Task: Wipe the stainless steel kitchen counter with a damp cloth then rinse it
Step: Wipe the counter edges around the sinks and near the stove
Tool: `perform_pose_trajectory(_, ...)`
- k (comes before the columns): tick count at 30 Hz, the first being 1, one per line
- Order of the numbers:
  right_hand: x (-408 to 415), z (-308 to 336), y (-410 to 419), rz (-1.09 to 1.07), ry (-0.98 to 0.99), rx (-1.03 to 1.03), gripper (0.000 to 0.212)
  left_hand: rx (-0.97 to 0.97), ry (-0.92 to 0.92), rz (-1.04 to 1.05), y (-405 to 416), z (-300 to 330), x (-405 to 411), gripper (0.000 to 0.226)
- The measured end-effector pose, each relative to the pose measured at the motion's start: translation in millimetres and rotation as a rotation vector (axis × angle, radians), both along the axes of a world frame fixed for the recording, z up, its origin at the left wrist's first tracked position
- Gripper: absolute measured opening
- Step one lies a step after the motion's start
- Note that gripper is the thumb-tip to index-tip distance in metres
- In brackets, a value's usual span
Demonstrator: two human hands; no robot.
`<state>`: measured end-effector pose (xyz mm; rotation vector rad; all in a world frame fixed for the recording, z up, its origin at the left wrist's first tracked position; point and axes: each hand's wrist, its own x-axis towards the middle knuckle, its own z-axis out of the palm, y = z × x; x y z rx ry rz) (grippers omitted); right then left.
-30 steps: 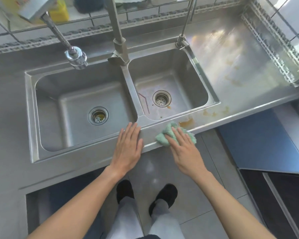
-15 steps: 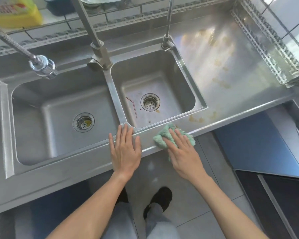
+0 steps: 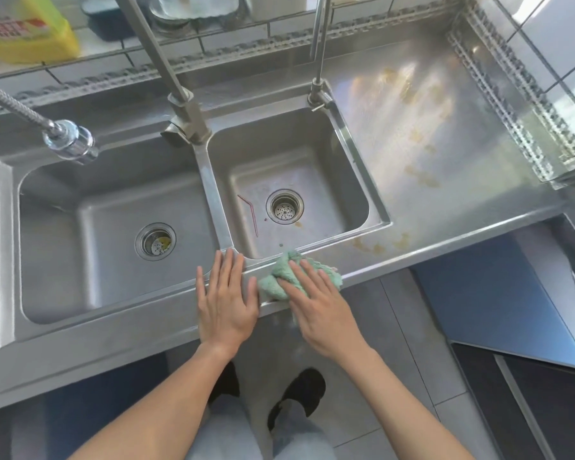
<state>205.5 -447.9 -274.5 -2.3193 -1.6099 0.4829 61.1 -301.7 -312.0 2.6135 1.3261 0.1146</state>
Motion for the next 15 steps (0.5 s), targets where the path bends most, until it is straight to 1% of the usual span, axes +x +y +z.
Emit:
perform_pose_trajectory(2,26.4,1.7,-25.8,-0.032,-0.011,-0.026,0.049,-0.009,0.003,0.003,-0.5,0.4,1.0,0.061)
perform_pose_trajectory(4,51.2,3.8,-36.9,-0.138,-0.006,-0.04,0.049,-0.013,0.005,0.003,-1.2,0.9,1.8,0.062)
perform_pose_trajectory(6,60.7,2.7,-26.3,-0.26,-0.011,-0.049,0.05,-0.032,0.0,0.002,-0.8,1.9,1.9,0.061)
perform_pose_trajectory(9,44.7,-0.8,17.9,-0.395,-0.036,-0.05,0.049,-0.034,0.007,0.008,-0.7,2.4,1.8,0.06)
perform_pose_trajectory(10,34.5,-1.7,31.5,-0.384,-0.026,-0.038,0.049,-0.039,0.004,0.011,-0.7,3.1,2.5,0.059)
perform_pose_trajectory(12,11.1,-3.9,42.5,-0.27,-0.011,-0.009,0.049,-0.052,0.002,0.012,-1.2,6.3,3.6,0.06)
perform_pose_trajectory(15,-5.6,-1.4,13.6,-0.091,0.008,-0.011,0.052,-0.076,0.022,0.006,-1.4,11.6,3.0,0.061)
